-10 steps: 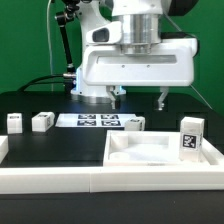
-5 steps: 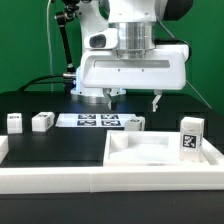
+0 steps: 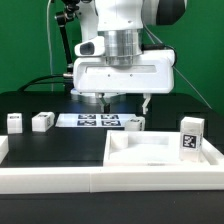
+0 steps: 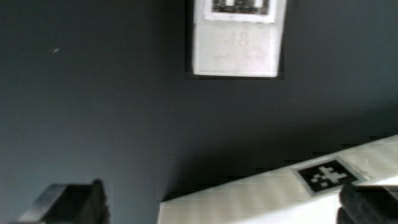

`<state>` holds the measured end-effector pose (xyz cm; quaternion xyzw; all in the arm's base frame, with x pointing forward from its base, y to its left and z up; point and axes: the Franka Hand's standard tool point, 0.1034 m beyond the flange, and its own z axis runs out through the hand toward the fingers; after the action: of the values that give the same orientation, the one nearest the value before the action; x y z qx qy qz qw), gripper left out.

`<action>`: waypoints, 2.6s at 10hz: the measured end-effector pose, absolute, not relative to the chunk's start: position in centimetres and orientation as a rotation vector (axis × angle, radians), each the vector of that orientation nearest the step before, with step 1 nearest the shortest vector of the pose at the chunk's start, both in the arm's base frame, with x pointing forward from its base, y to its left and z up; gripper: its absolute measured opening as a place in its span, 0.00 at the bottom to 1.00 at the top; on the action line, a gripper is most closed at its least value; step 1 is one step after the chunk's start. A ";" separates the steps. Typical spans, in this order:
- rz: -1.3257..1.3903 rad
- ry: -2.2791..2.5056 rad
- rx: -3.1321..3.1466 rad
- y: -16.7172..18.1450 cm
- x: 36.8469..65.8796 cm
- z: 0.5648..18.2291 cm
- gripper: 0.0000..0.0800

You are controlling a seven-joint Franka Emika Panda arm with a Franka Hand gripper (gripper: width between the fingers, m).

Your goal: Assemble square table

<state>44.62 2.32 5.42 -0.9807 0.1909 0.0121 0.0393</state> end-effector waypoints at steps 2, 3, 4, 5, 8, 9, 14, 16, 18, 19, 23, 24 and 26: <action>0.063 0.588 -3.003 2.3 44.5 5.4 0.81; 0.085 0.587 -3.001 2.3 44.3 5.3 0.81; 0.187 0.584 -2.985 2.2 43.8 5.0 0.81; 0.295 0.585 -2.960 2.5 43.9 5.0 0.81; 0.575 0.584 -2.879 2.7 43.8 4.9 0.81; 0.637 0.588 -2.858 2.6 43.8 4.8 0.81; 1.101 0.593 -2.668 2.6 42.8 4.2 0.81; 1.221 0.584 -2.604 2.4 42.7 3.7 0.81; 1.324 0.565 -2.556 2.9 42.2 3.3 0.81; 1.341 0.558 -2.551 3.0 42.3 2.9 0.81; 1.294 0.546 -2.587 3.8 41.9 1.9 0.81; 1.287 0.545 -2.594 4.1 41.5 1.5 0.81; 1.278 0.548 -2.604 4.3 41.0 0.9 0.81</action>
Offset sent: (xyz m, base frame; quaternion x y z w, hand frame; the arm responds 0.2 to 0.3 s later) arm -0.0001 0.0014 -0.0080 0.0310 -0.1157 0.0166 0.9927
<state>40.97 4.34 0.89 -0.8782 0.1847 0.4310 0.0947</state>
